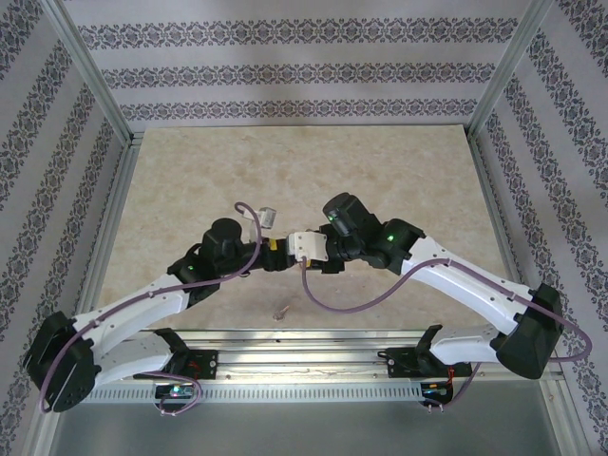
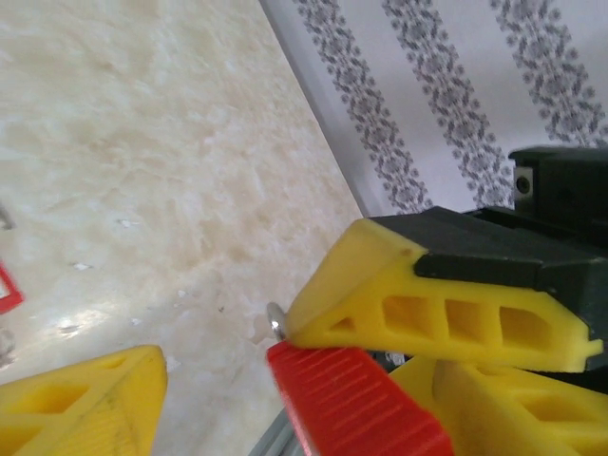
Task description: Unlock with the key
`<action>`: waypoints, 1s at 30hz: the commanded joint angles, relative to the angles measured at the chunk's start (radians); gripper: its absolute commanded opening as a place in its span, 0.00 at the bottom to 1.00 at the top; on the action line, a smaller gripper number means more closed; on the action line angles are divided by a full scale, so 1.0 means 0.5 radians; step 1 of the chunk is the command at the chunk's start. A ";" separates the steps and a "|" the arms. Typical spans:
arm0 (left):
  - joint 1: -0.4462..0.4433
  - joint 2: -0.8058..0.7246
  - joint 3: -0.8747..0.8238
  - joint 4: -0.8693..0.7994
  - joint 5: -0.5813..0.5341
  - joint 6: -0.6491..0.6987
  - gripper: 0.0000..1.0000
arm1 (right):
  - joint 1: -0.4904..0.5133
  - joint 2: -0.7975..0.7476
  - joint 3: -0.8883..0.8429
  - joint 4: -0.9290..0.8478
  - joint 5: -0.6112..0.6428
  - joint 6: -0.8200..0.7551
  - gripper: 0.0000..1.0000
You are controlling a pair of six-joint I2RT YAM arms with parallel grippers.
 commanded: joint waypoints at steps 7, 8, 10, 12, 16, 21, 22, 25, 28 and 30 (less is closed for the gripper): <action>0.223 -0.471 -0.053 -0.690 -0.258 -0.063 0.89 | -0.022 -0.014 -0.266 -0.102 -0.038 0.200 0.00; 0.231 -0.512 -0.056 -0.732 -0.261 -0.068 0.90 | -0.021 -0.006 -0.292 -0.107 -0.047 0.229 0.00; 0.252 -0.565 -0.038 -0.850 -0.283 -0.052 0.91 | -0.024 0.038 -0.315 -0.151 -0.048 0.251 0.00; 0.281 -0.598 -0.014 -1.003 -0.327 -0.022 0.92 | -0.024 0.119 -0.319 -0.196 -0.002 0.261 0.00; 0.337 -0.632 0.012 -1.152 -0.357 -0.007 0.92 | -0.066 0.255 -0.388 -0.124 0.086 0.239 0.00; 0.379 -0.651 0.070 -1.247 -0.342 0.059 0.93 | -0.136 0.472 -0.377 -0.172 0.235 0.183 0.00; 0.388 -0.646 0.090 -1.269 -0.337 0.085 0.93 | -0.143 0.511 -0.373 -0.188 0.274 0.171 0.00; 0.418 -0.634 0.117 -1.303 -0.304 0.145 0.93 | -0.152 0.624 -0.350 -0.250 0.385 0.118 0.00; 0.464 -0.633 0.109 -1.286 -0.248 0.156 0.93 | -0.170 0.697 -0.299 -0.282 0.506 0.118 0.09; 0.494 -0.634 0.097 -1.276 -0.213 0.159 0.94 | -0.176 0.717 -0.270 -0.295 0.592 0.127 0.41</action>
